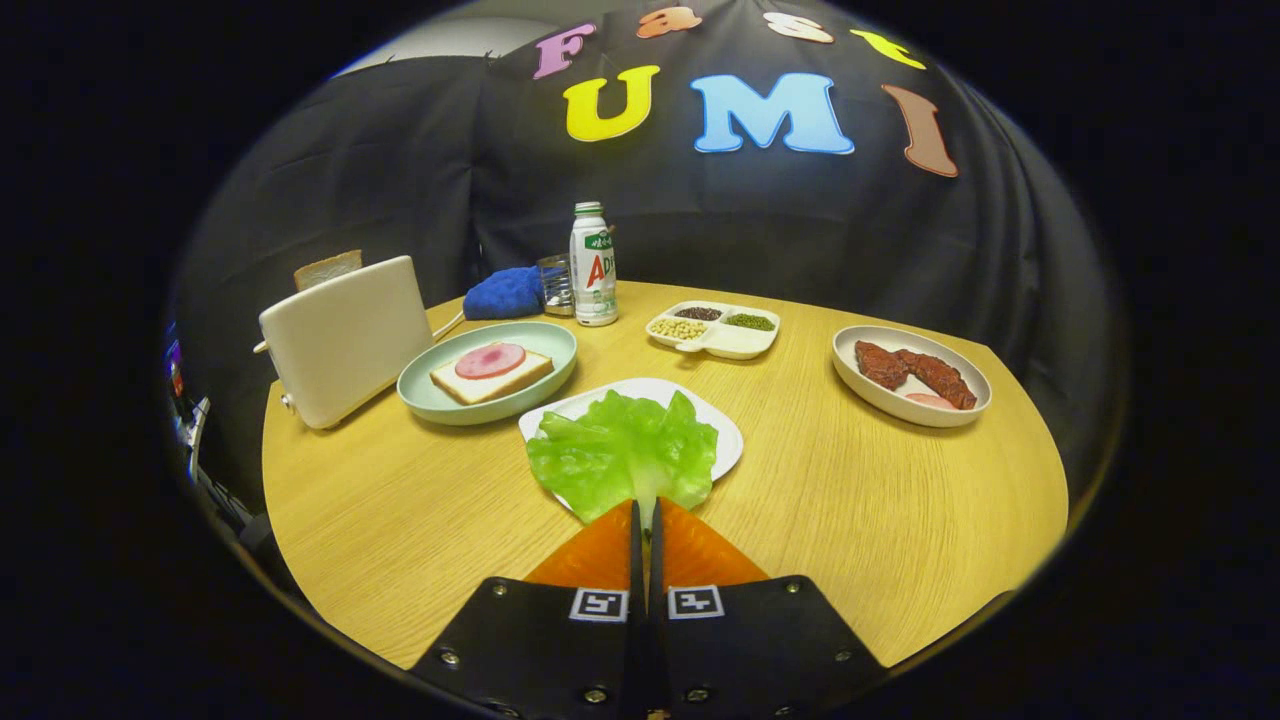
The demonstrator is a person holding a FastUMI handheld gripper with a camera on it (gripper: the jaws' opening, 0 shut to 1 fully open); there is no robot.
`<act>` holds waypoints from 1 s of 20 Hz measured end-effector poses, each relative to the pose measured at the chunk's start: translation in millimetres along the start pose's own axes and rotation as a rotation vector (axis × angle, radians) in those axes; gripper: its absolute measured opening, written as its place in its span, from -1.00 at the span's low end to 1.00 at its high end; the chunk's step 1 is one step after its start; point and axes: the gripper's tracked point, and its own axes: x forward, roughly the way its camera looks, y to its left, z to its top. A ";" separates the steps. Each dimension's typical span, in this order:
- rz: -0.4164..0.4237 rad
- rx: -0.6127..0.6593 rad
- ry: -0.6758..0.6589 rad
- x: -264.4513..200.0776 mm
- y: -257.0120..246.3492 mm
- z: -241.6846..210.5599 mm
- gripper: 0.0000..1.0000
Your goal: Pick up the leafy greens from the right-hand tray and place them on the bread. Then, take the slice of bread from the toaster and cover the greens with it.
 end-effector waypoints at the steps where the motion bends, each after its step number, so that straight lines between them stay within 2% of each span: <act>1: -0.004 -0.008 -0.006 -1.2 0.8 2.4 -0.99; 14: -0.011 -0.018 -0.133 -34.3 32.6 46.5 -0.99; 20: -0.020 -0.020 -0.175 -33.2 48.6 70.5 -0.99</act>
